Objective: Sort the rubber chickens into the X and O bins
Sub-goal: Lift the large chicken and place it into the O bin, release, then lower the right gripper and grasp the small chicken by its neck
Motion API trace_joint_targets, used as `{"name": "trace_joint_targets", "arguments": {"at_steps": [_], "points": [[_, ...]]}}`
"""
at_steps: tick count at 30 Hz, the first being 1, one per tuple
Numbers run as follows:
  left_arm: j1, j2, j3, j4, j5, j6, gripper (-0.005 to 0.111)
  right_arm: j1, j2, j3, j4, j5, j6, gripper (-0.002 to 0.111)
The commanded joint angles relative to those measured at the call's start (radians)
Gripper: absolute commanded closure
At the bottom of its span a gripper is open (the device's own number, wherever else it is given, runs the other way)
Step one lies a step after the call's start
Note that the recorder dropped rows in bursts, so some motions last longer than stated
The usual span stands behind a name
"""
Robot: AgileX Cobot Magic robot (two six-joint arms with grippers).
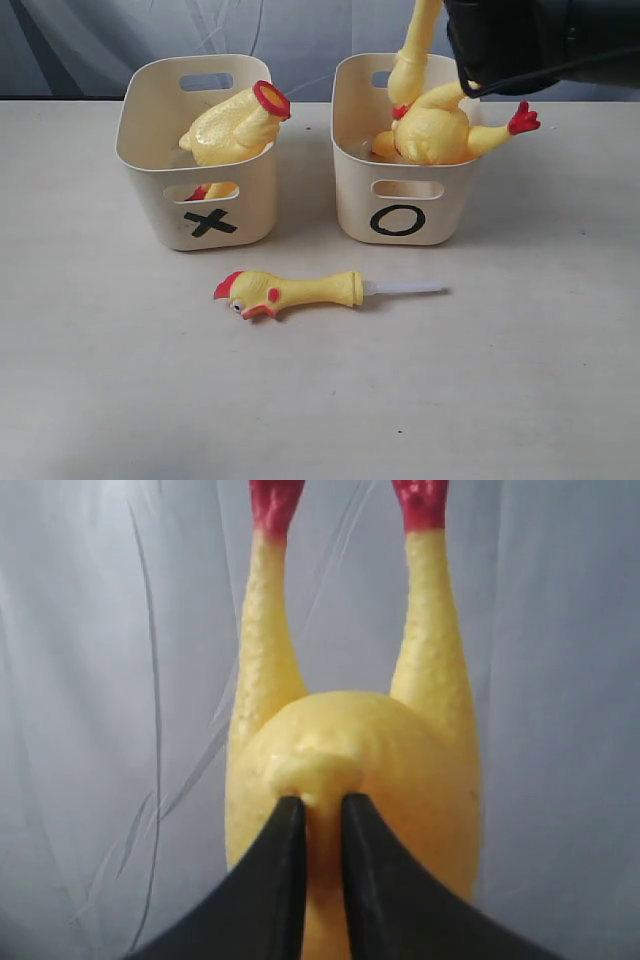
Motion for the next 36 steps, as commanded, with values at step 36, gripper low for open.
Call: {"name": "trace_joint_targets", "arguments": {"at_steps": [36], "points": [[0.0,-0.003,-0.004,0.0,-0.013,-0.002,0.107,-0.001,0.146,-0.004,0.069,-0.143,0.061,0.066]]}}
